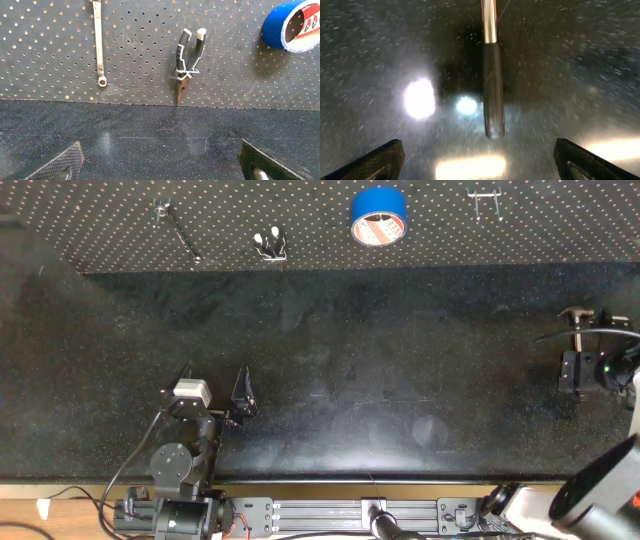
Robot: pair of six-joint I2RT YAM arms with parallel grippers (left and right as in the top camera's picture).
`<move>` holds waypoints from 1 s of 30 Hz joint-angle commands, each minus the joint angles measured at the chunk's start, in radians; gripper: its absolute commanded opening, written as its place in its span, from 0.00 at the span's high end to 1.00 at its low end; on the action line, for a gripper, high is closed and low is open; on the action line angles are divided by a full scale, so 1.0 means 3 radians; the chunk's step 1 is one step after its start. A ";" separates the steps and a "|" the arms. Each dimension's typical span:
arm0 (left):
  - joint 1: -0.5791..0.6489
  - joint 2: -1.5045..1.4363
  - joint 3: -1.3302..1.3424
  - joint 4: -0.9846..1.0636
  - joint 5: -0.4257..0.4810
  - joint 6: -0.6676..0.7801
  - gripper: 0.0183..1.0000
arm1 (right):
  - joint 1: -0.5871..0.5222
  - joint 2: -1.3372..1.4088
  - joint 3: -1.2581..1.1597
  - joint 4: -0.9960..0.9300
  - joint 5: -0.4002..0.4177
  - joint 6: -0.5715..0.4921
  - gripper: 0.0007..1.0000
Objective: Place Tools Onto Pegboard
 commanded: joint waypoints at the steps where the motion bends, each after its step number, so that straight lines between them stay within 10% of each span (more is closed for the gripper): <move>1: -0.0020 -0.0025 -0.0005 -0.0025 -0.0014 0.0042 0.00 | -0.0027 0.0257 0.0000 0.0149 -0.0145 -0.0239 0.02; 15: -0.0020 -0.0025 -0.0005 -0.0025 -0.0014 0.0042 0.00 | -0.0023 0.0635 0.0000 0.0516 -0.0017 -0.0662 0.00; 19: -0.0020 -0.0025 -0.0005 -0.0025 -0.0014 0.0042 0.00 | -0.0023 0.0684 -0.0011 0.0502 -0.0018 -0.0662 0.87; 22: -0.0020 -0.0025 -0.0005 -0.0025 -0.0014 0.0041 0.00 | -0.0023 0.0675 -0.0013 0.0512 -0.0076 -0.0660 0.93; 26: -0.0020 -0.0025 -0.0005 -0.0025 -0.0014 0.0041 0.00 | 0.0045 -0.0350 -0.0015 0.0661 -0.1161 -0.0284 0.93; 30: -0.0020 -0.0025 -0.0005 -0.0025 -0.0014 0.0042 0.00 | 0.1082 -0.1497 -0.0015 0.1139 -0.1227 0.0543 0.93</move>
